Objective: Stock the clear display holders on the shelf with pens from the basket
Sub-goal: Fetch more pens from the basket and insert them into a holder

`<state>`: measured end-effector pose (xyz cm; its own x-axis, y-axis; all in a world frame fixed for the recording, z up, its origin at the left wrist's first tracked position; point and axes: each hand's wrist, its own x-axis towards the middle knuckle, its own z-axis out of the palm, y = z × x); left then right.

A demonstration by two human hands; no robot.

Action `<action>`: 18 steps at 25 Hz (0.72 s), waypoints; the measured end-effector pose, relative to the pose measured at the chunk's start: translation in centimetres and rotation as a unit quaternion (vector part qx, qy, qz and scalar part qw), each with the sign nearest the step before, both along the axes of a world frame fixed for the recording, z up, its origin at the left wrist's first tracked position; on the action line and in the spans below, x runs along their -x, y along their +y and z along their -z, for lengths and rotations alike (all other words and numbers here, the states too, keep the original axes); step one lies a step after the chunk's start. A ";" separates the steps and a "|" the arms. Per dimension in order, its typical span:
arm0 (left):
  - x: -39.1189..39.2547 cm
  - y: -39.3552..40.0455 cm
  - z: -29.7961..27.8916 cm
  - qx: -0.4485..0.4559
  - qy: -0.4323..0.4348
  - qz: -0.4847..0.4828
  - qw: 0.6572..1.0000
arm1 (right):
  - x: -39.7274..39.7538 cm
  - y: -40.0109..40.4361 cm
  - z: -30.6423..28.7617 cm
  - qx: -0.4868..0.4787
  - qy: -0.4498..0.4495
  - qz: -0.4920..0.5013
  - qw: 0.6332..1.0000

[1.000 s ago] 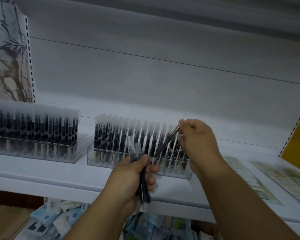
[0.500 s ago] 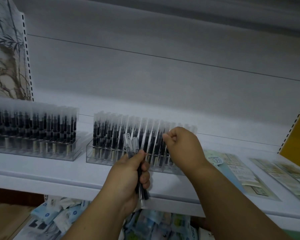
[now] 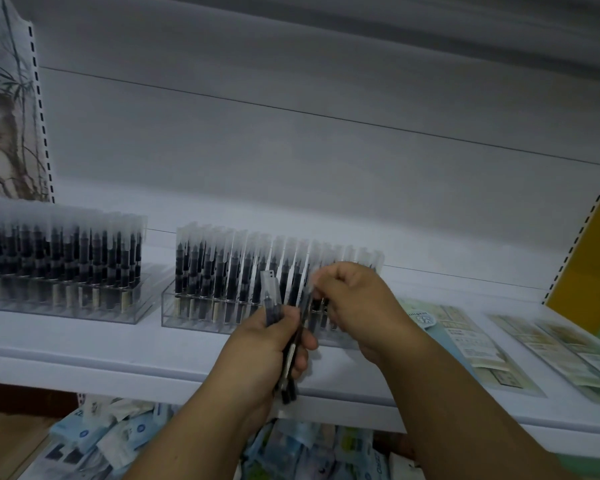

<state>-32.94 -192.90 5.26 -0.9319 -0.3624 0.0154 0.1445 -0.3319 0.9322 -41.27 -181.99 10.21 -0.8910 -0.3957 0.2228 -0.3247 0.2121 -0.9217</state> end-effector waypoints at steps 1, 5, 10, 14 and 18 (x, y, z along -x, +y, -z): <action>0.0 -0.1 0.1 0.007 -0.004 -0.006 1.000 | 0.2 0.3 -0.1 0.031 -0.002 0.034 0.999; 0.2 0.1 0.2 0.043 -0.009 -0.017 0.999 | 0.3 0.9 -0.2 0.111 -0.014 0.036 0.993; 0.4 -0.2 -0.1 0.032 -0.012 -0.023 0.999 | 1.5 2.4 -1.2 0.164 0.106 0.195 0.961; 0.4 0.0 -0.2 0.013 -0.009 -0.014 1.000 | 1.4 2.1 -0.8 0.080 0.204 0.231 0.948; 0.4 0.1 -0.1 -0.005 -0.012 -0.013 1.000 | 1.7 1.1 -1.1 0.017 0.247 0.181 0.952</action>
